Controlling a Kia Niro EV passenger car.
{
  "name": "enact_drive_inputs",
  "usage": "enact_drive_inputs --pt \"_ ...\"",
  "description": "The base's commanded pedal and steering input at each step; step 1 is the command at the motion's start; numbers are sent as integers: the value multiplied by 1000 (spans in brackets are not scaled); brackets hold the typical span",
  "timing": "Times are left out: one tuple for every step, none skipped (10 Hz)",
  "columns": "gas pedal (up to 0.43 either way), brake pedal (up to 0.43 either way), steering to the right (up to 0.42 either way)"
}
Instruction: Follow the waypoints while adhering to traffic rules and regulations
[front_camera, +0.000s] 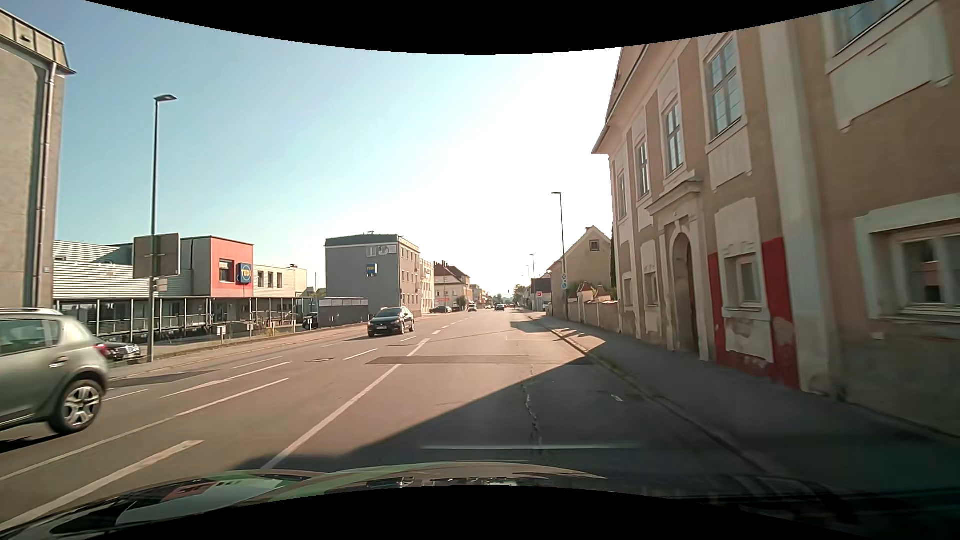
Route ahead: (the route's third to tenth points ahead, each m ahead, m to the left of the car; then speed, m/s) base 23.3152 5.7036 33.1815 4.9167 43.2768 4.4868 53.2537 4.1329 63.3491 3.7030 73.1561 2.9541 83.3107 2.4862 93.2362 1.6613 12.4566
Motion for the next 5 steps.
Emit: enact_drive_inputs --pt "130 0 -11" --pt "130 0 -11" --pt "118 0 -11" --pt "118 0 -11" --pt "118 0 -11"
